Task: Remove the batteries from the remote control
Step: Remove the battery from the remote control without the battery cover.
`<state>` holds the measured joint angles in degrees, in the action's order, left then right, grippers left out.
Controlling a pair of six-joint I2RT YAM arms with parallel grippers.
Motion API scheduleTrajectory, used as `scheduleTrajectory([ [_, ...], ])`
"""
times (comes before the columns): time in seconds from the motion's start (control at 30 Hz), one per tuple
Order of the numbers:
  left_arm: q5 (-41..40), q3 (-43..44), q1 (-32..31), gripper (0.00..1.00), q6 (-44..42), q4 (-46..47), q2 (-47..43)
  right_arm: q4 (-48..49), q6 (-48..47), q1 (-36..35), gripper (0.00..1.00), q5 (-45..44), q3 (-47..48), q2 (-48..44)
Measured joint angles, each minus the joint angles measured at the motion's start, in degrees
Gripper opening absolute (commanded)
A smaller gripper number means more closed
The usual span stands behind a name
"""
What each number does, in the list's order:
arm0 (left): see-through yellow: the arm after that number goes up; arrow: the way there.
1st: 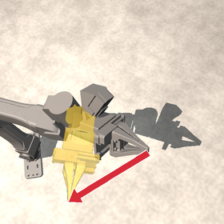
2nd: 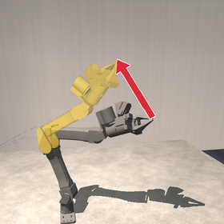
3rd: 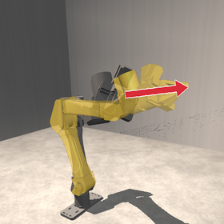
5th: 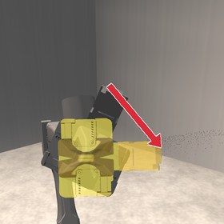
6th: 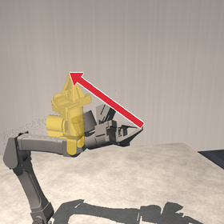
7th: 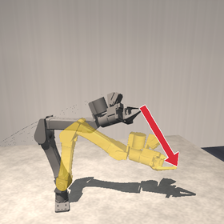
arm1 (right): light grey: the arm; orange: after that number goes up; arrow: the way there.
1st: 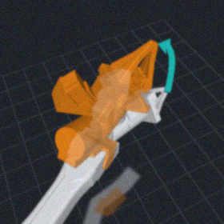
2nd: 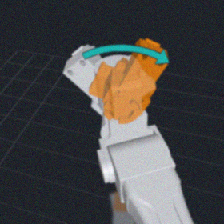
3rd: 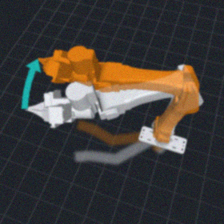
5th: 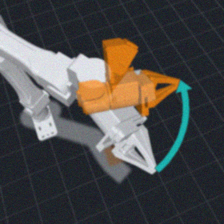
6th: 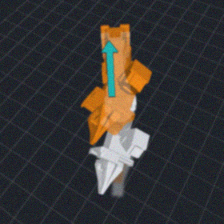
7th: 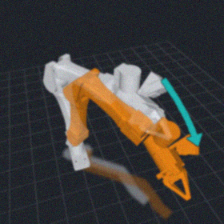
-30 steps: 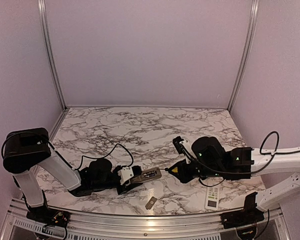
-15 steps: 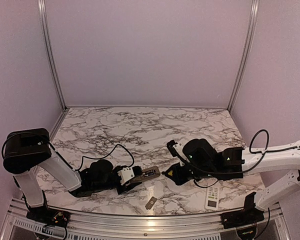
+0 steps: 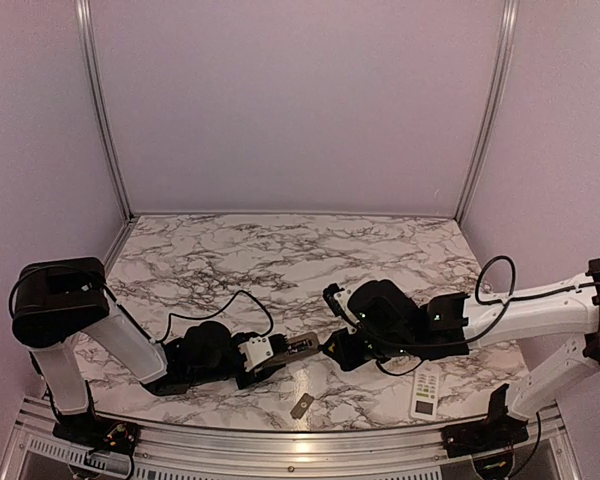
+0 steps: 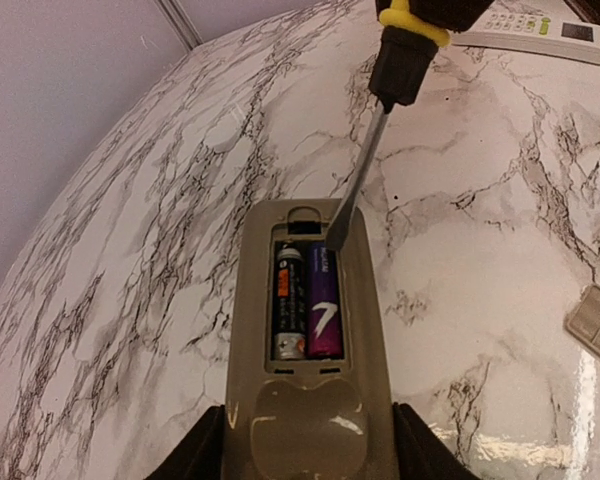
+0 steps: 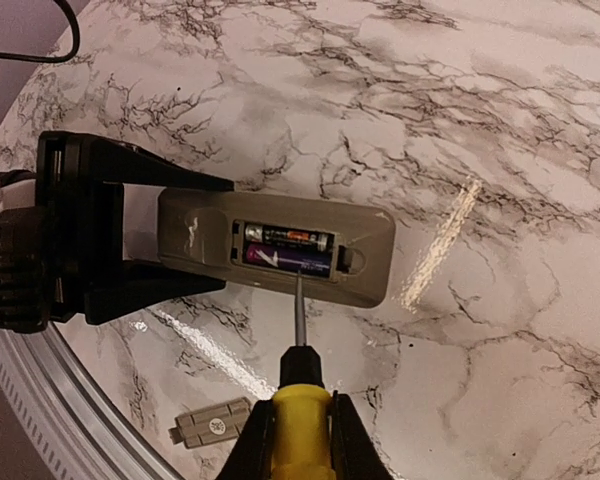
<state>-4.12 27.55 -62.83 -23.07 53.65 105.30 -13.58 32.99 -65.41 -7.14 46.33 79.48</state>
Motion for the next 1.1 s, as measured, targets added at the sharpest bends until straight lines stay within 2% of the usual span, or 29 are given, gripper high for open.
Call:
scheduleTrajectory([
  [1.1,-1.14,0.79,-0.31,0.00,-0.37,-0.04,0.83,-3.19,-1.79,0.00,0.00,-4.09,2.62,2.99],
])
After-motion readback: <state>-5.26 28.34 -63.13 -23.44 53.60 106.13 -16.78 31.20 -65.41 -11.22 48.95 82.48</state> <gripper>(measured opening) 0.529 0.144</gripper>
